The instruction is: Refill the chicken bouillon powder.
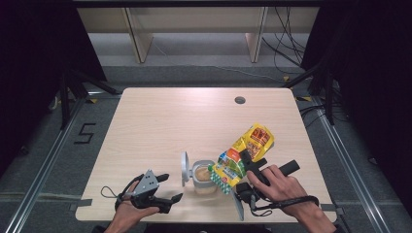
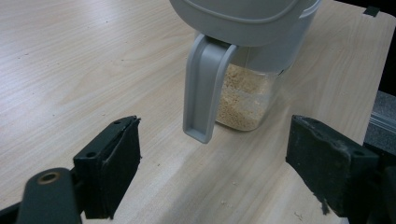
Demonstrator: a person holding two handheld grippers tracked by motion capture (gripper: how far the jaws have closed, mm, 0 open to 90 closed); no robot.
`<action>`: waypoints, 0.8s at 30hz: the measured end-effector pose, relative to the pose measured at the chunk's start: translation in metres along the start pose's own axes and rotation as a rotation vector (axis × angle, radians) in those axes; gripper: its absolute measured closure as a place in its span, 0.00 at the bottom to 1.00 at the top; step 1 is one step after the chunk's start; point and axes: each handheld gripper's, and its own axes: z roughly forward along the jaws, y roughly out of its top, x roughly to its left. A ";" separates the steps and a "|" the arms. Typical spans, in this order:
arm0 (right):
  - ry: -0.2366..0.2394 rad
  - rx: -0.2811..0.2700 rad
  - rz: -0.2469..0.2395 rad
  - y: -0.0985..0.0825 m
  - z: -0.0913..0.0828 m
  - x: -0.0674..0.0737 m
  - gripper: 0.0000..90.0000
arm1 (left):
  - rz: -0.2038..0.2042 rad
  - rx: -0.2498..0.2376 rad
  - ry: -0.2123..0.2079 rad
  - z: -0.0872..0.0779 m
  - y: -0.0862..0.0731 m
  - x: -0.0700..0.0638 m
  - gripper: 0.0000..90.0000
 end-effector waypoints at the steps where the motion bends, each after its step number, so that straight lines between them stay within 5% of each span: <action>1: 0.004 0.001 0.012 0.000 0.000 0.000 0.78 | -0.002 0.000 -0.002 0.000 0.000 0.000 0.19; 6: 0.019 0.001 0.076 0.000 -0.001 0.004 0.78 | -0.001 -0.002 -0.002 0.000 0.000 0.000 0.19; 11: 0.030 -0.024 0.076 -0.001 0.002 0.002 0.79 | -0.001 -0.002 -0.002 0.000 0.000 0.000 0.19; 13: 0.043 -0.039 0.144 -0.002 0.003 0.006 0.79 | -0.001 -0.002 -0.002 -0.001 0.000 0.000 0.19; 15: 0.041 -0.046 0.138 -0.003 0.004 0.006 0.80 | -0.001 -0.002 -0.002 0.000 0.000 0.000 0.19; 18: 0.059 -0.063 0.212 -0.006 0.004 0.010 0.80 | 0.000 -0.001 -0.002 0.000 0.000 0.000 0.19; 20: 0.056 -0.060 0.188 -0.006 0.004 0.010 0.80 | -0.002 -0.002 -0.001 0.000 0.000 0.000 0.19; 24: 0.070 -0.093 0.218 -0.010 0.006 0.011 0.80 | -0.002 -0.001 -0.001 0.000 0.000 0.000 0.19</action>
